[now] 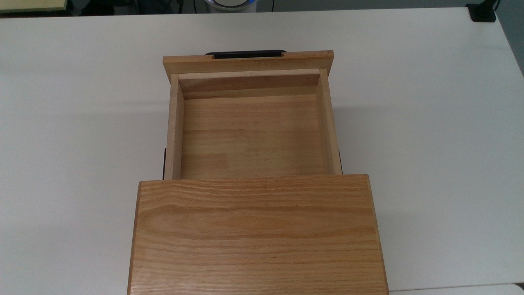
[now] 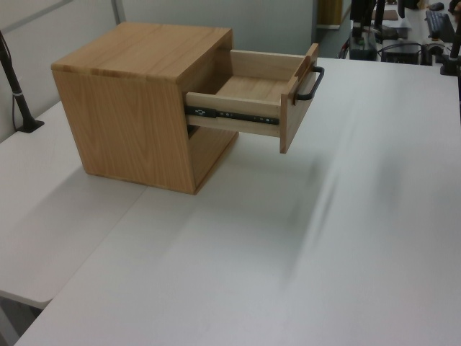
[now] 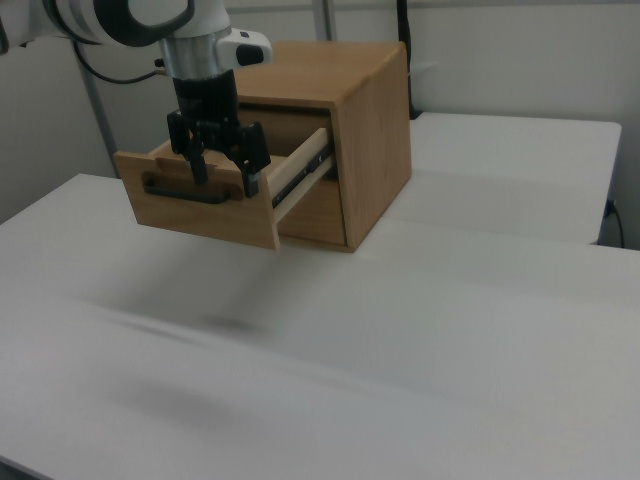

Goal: Close the drawer by sliding it

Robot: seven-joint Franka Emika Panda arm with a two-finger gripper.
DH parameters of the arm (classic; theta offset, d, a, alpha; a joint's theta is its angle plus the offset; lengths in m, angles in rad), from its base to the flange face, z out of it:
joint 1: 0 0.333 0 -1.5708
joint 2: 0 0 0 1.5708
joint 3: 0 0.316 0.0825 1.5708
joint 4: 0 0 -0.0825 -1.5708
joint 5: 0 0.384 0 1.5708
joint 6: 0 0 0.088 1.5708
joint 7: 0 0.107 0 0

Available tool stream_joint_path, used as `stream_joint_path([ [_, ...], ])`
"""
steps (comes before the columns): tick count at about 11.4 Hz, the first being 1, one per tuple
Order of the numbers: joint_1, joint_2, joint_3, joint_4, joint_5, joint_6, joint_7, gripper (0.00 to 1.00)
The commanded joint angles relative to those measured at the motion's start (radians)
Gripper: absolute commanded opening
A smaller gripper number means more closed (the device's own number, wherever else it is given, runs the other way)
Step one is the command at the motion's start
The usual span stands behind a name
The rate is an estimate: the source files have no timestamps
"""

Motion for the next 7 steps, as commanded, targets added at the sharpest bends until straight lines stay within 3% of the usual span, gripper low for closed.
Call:
stream_joint_path([
  [1, 0.012, 0.003, 0.005, -0.007, -0.012, -0.028, -0.019, 1.00],
  [2, 0.017, 0.001, 0.007, -0.013, -0.012, -0.031, -0.021, 0.88],
  [4, 0.045, 0.006, 0.007, -0.017, -0.010, -0.028, -0.030, 0.41],
  [6, 0.111, 0.024, 0.004, -0.047, -0.009, -0.018, -0.032, 0.01],
  [7, 0.157, 0.043, 0.002, -0.047, -0.003, -0.017, -0.032, 0.00],
])
